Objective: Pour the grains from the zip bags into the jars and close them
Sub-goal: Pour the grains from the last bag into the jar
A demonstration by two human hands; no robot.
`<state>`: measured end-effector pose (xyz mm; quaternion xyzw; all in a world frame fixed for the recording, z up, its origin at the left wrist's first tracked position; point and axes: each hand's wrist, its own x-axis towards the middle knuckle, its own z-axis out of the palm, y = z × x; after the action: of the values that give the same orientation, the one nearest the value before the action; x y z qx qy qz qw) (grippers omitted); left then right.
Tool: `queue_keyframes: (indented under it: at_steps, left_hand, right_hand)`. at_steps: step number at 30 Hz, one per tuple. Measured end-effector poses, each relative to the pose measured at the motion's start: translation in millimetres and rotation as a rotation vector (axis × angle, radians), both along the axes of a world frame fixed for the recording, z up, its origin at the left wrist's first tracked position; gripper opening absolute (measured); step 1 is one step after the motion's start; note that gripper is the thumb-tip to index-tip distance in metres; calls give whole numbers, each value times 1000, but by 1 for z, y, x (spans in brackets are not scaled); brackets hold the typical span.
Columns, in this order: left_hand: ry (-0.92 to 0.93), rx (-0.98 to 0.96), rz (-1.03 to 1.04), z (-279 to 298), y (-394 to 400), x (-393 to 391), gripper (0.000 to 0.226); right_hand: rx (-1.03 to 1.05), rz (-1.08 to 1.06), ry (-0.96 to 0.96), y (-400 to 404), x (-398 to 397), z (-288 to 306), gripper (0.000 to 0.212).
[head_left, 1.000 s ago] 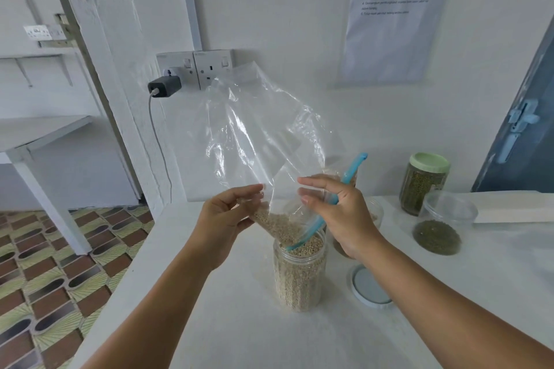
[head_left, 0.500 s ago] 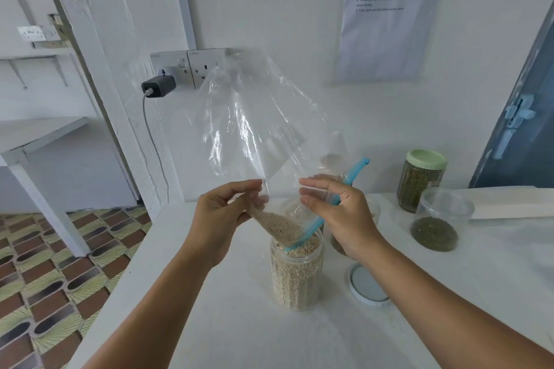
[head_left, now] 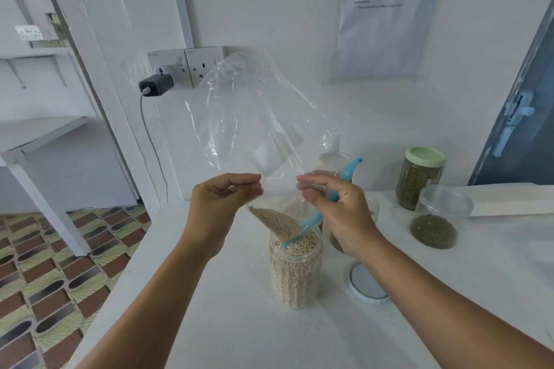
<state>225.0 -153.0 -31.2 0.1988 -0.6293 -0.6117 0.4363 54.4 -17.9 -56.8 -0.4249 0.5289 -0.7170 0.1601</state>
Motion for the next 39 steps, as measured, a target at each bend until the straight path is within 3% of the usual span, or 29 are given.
queue_keyframes:
  at_steps: [10,14,19,25,34,39]
  left_hand:
    - [22,35,-11,1,4,2,25]
    - [30,39,-31,4,4,4,15]
    - [-88,19,-99,-2,5,8,37]
    - [-59,-61,-68,3,5,4,18]
    - [-58,-130,-9,6,6,0,20]
    - [-171,-145,-69,0,10,3,27]
  right_hand:
    - [31,3,-51,6,1,0,24]
    - [27,8,-40,4,2,4,26]
    - [46,20,-41,6,2,-3,27]
    - [35,18,-57,3,0,-6,29]
    - [42,-16,-73,4,-2,-5,26]
    - [79,-17,-54,5,-2,-12,26]
